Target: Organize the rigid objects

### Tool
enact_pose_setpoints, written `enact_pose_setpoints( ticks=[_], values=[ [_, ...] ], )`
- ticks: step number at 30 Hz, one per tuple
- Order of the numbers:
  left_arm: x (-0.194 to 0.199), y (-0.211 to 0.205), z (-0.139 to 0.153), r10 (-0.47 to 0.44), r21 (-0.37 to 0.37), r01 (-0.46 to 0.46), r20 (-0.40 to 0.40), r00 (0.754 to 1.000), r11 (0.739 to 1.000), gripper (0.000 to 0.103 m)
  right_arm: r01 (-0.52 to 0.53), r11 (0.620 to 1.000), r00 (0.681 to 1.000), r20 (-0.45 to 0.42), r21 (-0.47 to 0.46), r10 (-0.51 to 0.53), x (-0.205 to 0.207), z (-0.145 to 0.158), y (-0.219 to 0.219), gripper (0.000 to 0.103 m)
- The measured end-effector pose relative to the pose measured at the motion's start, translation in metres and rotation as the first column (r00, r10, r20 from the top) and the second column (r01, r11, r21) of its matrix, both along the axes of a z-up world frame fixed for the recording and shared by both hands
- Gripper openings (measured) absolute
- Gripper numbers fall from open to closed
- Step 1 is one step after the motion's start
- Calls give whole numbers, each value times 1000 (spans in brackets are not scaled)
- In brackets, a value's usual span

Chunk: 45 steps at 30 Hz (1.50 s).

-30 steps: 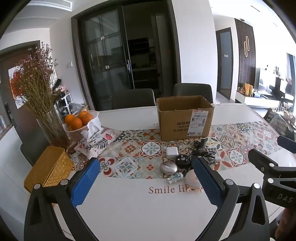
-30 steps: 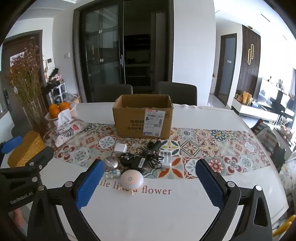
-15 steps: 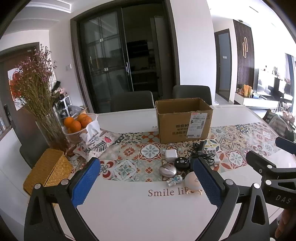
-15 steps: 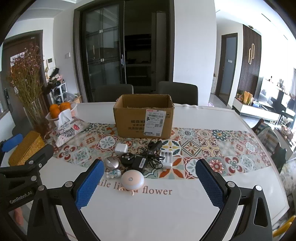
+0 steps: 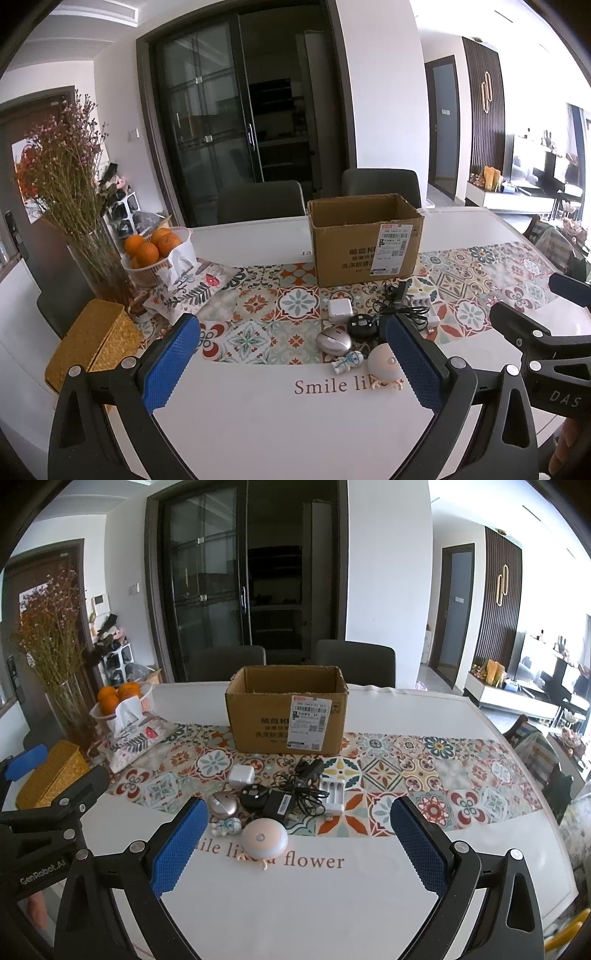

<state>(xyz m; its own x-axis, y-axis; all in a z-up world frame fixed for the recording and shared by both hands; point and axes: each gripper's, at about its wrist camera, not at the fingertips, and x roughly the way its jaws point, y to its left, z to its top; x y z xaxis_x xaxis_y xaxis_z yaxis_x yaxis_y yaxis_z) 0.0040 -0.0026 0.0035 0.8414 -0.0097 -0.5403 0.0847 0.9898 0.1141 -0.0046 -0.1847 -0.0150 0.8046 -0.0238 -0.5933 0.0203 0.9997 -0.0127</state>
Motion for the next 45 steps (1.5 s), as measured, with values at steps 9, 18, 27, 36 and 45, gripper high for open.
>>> enact_pose_setpoints(
  ticks=[9,18,27,36,45],
  values=[
    [1,0,0,1,-2,-1,-3,1000,1000,103,-3,1000,1000,-4,1,3,1,0,0,100],
    [-1,-2,-3,4,0,-4,-3,1000,1000,103,-6,1000,1000,-7,1,6,0,-2,2,100],
    [-2,-2,-5,5,0,-5,2,1000,1000,103,-5,1000,1000,-7,4,5,0,-2,0,100],
    [-3,-3,-6,5,0,-5,-1,1000,1000,103,-5,1000,1000,-6,4,5,0,-2,1,100],
    [-4,-3,-7,5,-1,-5,-3,1000,1000,103,-3,1000,1000,-8,4,3,1,-2,1,100]
  ],
)
